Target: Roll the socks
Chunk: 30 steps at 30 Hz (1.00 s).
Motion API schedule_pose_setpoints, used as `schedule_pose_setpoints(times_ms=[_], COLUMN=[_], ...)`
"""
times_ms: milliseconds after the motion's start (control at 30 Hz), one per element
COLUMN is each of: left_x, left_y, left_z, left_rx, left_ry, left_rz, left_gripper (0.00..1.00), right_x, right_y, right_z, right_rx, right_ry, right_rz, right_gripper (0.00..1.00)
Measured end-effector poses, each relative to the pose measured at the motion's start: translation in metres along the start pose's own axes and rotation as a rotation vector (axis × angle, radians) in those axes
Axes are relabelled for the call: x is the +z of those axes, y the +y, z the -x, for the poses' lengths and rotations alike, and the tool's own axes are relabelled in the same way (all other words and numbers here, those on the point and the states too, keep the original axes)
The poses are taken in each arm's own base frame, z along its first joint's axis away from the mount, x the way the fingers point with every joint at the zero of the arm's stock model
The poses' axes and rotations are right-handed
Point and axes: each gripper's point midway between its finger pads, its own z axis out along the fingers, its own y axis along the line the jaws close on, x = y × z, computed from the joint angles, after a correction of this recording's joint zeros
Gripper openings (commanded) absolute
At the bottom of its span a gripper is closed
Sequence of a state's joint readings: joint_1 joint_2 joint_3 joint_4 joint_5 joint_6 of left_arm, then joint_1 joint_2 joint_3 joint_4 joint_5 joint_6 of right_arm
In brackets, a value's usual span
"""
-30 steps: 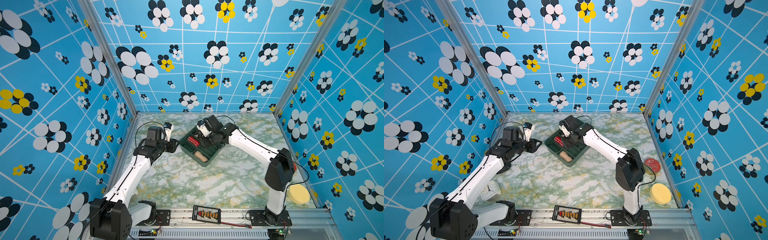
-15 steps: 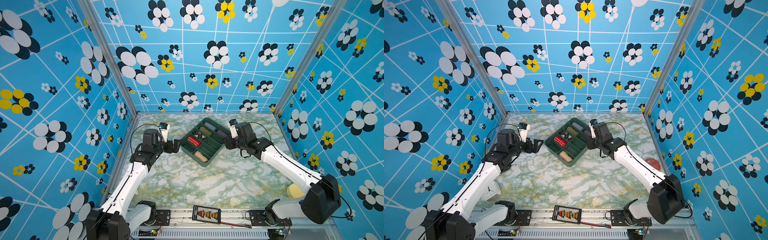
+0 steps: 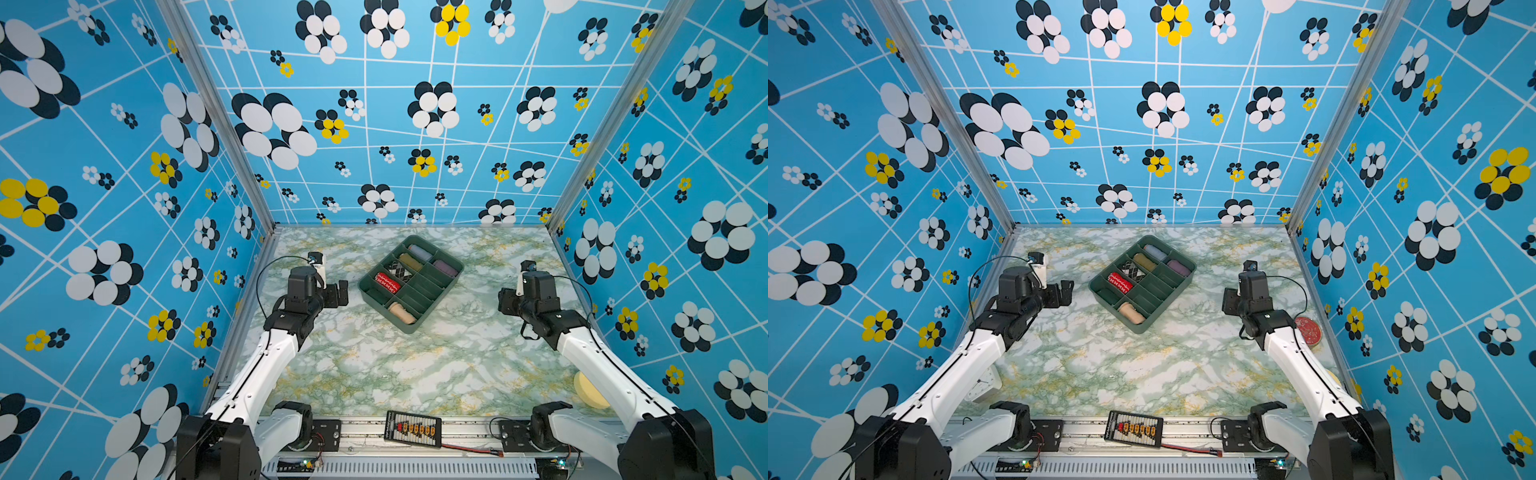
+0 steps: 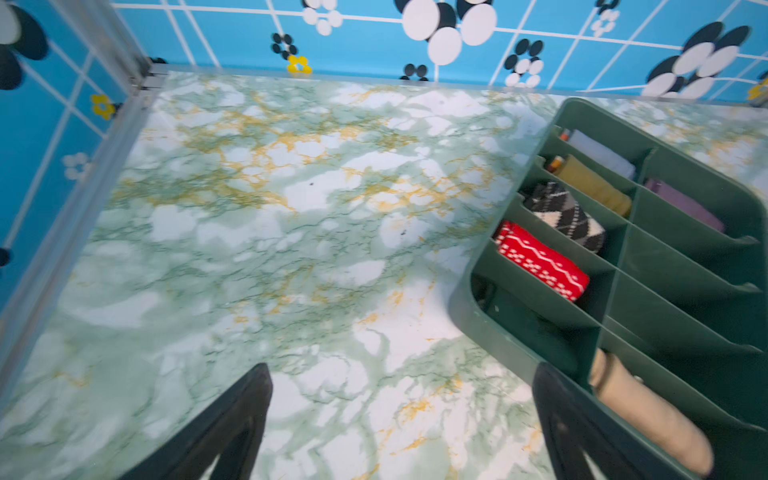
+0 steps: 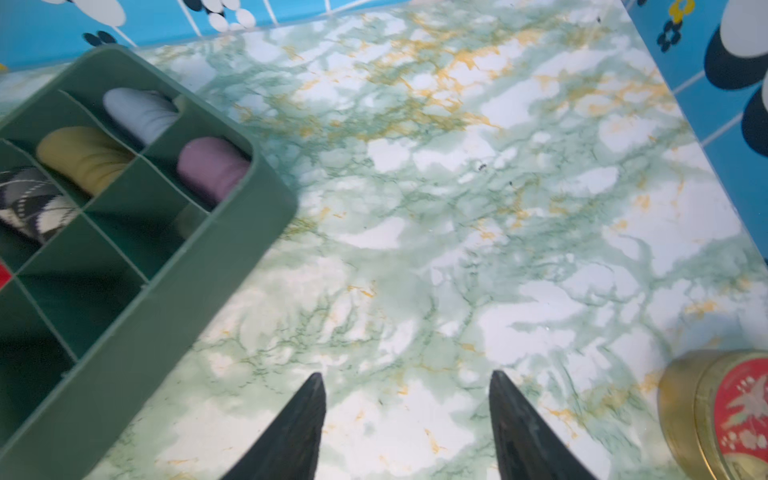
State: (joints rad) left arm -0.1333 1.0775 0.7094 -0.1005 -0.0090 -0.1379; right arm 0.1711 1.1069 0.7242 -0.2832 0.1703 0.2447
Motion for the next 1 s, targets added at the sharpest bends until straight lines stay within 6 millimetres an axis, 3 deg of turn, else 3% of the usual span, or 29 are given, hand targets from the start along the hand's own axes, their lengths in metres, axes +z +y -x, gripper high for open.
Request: schedule_pose_setpoints(times_ms=[500,800,1000], left_x=[0.047,0.078,0.078], left_y=[0.06,0.067,0.064], left_z=[-0.055,-0.066,-0.059], left_rx=[0.025,0.056,0.064], left_ry=[-0.114,-0.17,-0.201], left_rz=[0.218,0.235,0.222], left_gripper=[0.99,0.99,0.99], right_x=[0.018,0.028,0.032], right_y=[-0.005,-0.018,-0.028], right_z=[0.005,-0.001,0.015], right_rx=[0.053,0.075,0.088], right_ry=[-0.05,-0.1,-0.181], right_rz=[-0.01,-0.063,-0.121], right_gripper=[0.64,0.64,0.64])
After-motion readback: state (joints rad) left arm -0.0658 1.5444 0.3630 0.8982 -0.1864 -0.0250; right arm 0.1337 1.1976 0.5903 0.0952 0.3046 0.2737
